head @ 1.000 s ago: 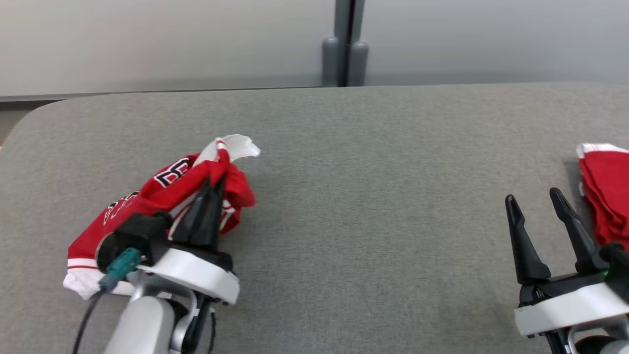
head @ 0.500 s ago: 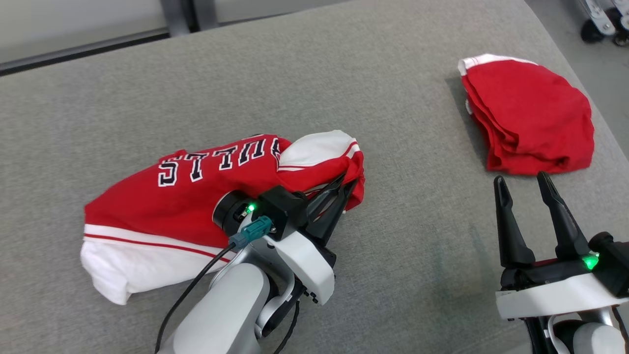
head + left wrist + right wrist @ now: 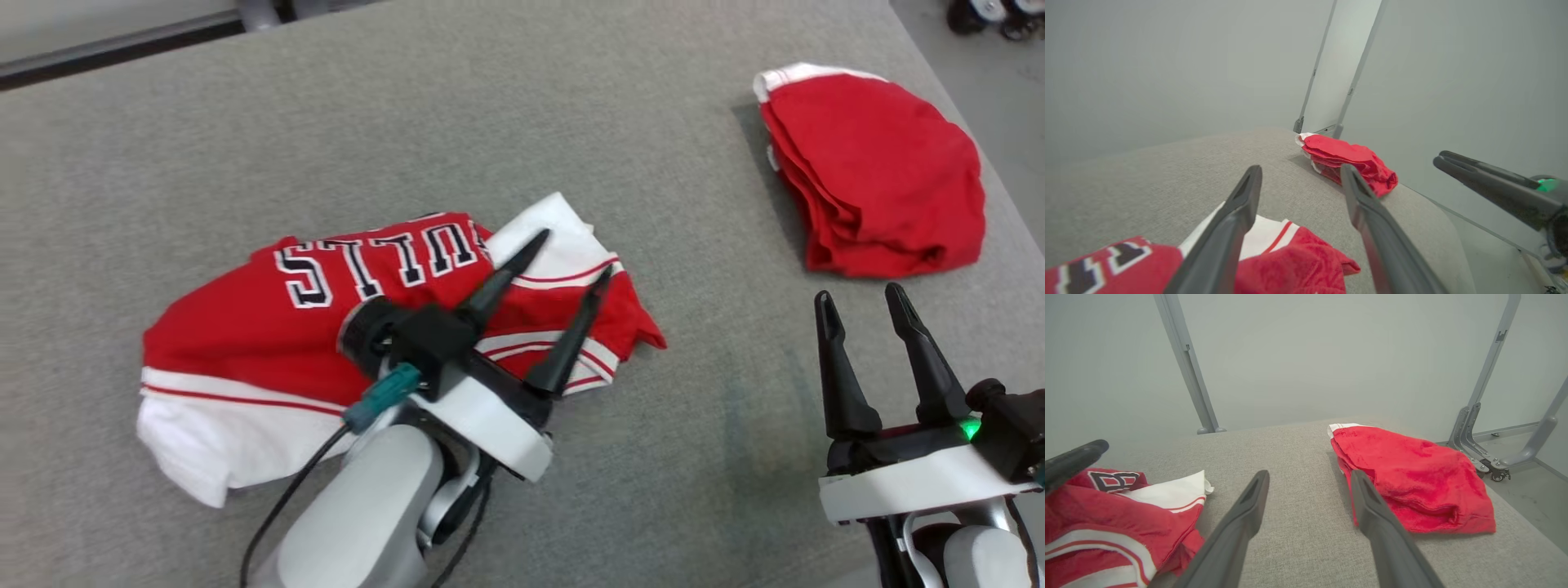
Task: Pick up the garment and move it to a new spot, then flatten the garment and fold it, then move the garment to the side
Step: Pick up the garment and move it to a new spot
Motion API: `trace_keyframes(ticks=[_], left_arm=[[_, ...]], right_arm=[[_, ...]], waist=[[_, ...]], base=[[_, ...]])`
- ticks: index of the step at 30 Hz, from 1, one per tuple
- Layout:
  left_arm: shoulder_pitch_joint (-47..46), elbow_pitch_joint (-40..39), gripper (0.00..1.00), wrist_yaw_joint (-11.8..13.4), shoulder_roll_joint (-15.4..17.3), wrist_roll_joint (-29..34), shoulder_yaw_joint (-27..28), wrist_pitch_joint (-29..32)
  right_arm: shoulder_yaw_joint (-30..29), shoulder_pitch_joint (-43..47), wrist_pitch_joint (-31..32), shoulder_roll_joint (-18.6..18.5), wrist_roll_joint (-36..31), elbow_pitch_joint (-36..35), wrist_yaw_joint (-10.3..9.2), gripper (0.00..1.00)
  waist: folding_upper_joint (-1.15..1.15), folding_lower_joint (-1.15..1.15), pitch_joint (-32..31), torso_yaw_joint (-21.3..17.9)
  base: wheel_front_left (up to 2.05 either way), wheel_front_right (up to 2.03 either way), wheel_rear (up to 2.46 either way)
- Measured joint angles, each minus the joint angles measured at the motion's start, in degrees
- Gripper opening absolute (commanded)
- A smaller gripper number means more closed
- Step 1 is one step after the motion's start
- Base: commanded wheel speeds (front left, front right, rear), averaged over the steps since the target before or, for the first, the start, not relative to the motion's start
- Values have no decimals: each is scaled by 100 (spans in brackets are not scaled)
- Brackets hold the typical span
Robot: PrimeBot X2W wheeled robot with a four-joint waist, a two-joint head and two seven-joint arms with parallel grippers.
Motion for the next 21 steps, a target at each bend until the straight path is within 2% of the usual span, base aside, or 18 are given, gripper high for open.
trace_keyframes(ticks=[6, 12, 18, 21], left_arm=[[513, -258, 100, 536, 344, -209, 831, -154], [1195, -311, 100, 915, 791, -477, 1746, -192], [1872, -436, 100, 1065, 1056, -570, 2208, -201], [2180, -482, 100, 1063, 1124, -602, 2290, -201]], right_arm=[[-89, 84, 196, -163, -8, -44, 1, 100], [-207, 210, 372, -265, 26, -48, 1, 100], [-258, 348, 480, -322, 56, -25, 1, 100], [-290, 456, 531, -333, 65, -4, 1, 100]], waist=[[0, 0, -464, 603], [0, 0, -900, 1247], [0, 0, -1285, 1662], [0, 0, -1514, 1827]], base=[[0, 0, 0], [0, 0, 0], [0, 0, 0], [0, 0, 0]])
